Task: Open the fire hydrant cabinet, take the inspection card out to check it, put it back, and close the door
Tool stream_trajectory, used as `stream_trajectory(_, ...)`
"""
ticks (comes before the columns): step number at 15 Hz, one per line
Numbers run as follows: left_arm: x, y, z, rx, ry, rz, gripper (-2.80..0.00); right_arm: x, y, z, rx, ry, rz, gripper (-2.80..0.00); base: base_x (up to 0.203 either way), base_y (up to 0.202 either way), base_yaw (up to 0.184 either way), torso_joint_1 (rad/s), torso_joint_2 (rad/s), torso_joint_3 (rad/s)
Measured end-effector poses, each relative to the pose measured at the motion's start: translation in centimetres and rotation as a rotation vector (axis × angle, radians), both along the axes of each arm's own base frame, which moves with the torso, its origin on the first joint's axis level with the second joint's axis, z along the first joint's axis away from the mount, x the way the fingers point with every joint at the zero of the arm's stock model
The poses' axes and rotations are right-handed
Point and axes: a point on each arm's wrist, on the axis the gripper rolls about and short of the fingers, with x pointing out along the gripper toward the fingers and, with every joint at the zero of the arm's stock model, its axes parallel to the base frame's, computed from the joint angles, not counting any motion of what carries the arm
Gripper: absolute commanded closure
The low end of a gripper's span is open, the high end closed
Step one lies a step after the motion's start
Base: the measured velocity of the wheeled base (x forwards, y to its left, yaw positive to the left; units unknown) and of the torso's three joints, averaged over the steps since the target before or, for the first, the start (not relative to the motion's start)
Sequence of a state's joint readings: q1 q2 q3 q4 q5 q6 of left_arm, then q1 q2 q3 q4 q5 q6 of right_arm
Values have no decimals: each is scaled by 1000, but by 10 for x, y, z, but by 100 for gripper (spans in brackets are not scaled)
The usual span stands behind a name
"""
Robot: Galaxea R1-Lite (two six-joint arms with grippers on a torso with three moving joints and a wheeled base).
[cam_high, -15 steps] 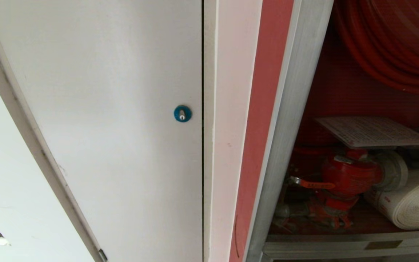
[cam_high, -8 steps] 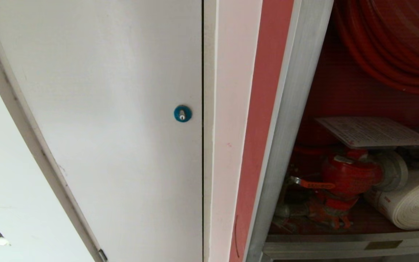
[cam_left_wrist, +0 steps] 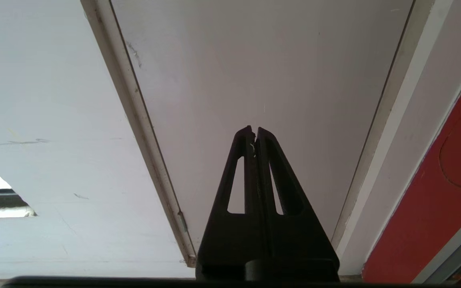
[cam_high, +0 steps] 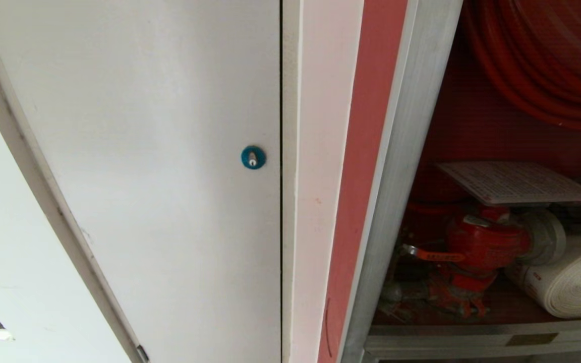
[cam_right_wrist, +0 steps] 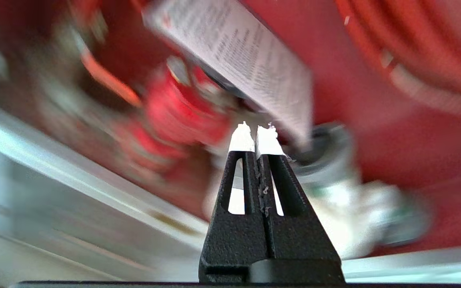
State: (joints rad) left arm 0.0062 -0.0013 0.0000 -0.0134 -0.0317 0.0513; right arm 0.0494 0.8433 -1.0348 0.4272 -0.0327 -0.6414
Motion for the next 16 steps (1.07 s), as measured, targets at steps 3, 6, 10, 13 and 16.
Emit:
stream_trajectory(3, 0, 0, 0, 0, 0, 0, 0, -8, 1, 1, 329, -17, -16, 0, 0, 0, 0, 0, 0, 0)
stream_trajectory(6, 0, 0, 0, 1, 0, 0, 0, -21, 1, 3, 605, -40, -44, 0, 0, 0, 0, 0, 0, 0)
stream_trajectory(10, 0, 0, 0, 1, 0, 1, 0, -45, 0, -4, 695, -84, -40, 0, 0, 0, 0, 0, 0, 0)
stream_trajectory(13, 0, 0, 0, 0, 0, 0, 0, -73, -1, -14, 725, -159, -40, 0, 0, 0, 0, 0, 0, 0)
stream_trajectory(16, 0, 0, 0, 1, 0, 0, 0, -106, 0, -26, 730, -261, -31, 0, 0, 0, 0, 0, 0, 0)
